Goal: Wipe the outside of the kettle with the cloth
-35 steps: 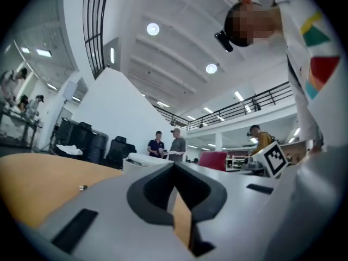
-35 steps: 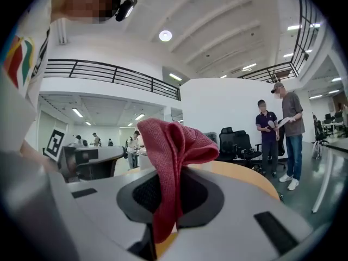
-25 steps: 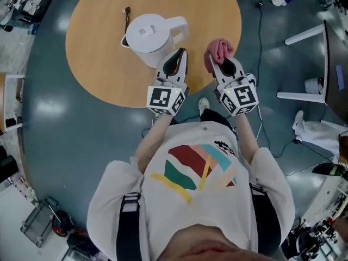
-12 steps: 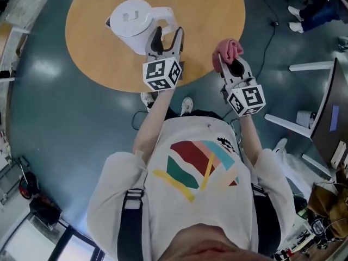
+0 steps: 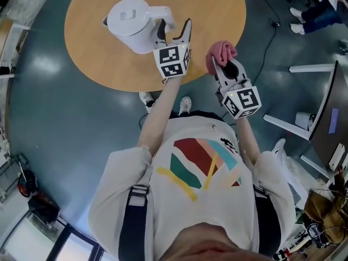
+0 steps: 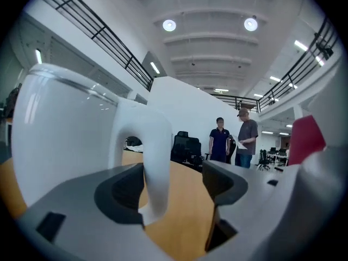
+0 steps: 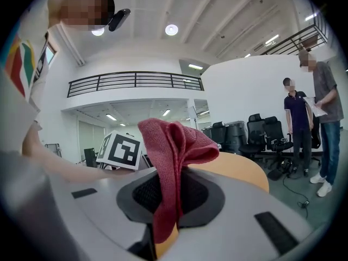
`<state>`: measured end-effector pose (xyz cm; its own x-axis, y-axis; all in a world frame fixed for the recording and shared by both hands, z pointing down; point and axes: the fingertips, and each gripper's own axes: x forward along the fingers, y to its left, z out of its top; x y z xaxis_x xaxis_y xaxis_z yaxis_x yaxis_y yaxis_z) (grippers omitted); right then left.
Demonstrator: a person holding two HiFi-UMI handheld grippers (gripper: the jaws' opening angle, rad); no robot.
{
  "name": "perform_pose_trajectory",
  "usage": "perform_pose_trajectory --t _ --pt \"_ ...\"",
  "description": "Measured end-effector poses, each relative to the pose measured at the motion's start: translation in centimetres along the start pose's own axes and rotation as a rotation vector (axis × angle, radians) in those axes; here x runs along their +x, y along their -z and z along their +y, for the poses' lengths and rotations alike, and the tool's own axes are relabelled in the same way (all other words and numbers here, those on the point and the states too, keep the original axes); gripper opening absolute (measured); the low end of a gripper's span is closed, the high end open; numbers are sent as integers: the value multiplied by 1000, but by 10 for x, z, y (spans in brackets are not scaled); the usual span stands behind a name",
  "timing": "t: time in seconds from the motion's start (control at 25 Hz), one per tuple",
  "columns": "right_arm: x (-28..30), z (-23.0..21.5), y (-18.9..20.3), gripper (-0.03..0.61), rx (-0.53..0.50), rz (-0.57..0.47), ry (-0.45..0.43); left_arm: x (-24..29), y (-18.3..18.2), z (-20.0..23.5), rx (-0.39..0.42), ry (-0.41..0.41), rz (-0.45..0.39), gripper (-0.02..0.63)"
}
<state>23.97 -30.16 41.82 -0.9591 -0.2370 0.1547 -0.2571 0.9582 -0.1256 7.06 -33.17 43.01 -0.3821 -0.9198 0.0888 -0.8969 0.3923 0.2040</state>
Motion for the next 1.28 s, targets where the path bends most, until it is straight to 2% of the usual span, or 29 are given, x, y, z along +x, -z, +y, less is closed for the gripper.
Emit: perform_pose_trajectory --t 0.12,0.16,0.24,0.32,0.44,0.52,0.72,0.84,1.0,1.08,1.16,1.28 --pt "0 -3 9 48 14 15 21 3 8 7 49 -30 27 376" --pt "0 -4 10 48 18 17 26 1 10 11 65 -42 37 346" --pt "0 -5 8 48 25 17 33 -3 8 21 91 -59 48 192" --pt "4 -4 5 48 28 21 35 -3 3 25 93 -26 53 179" --pt "14 3 8 48 12 46 35 -8 0 26 99 65 53 179" --pt "25 25 6 48 9 51 36 -29 -4 36 108 148 46 179" --pt "59 77 -9 48 5 28 52 -78 -7 51 131 411 80 179" --pt "84 120 -10 46 8 8 84 -119 -1 76 140 527 104 179" --pt "106 169 -7 48 22 -25 147 -163 4 118 115 639 144 179" --pt "116 190 -8 48 31 -42 168 -175 -1 145 118 654 158 179" --pt "126 208 -11 48 21 -57 178 -180 -10 171 151 635 156 162" --pt "121 230 -5 47 23 -49 169 -190 -15 200 216 542 147 155"
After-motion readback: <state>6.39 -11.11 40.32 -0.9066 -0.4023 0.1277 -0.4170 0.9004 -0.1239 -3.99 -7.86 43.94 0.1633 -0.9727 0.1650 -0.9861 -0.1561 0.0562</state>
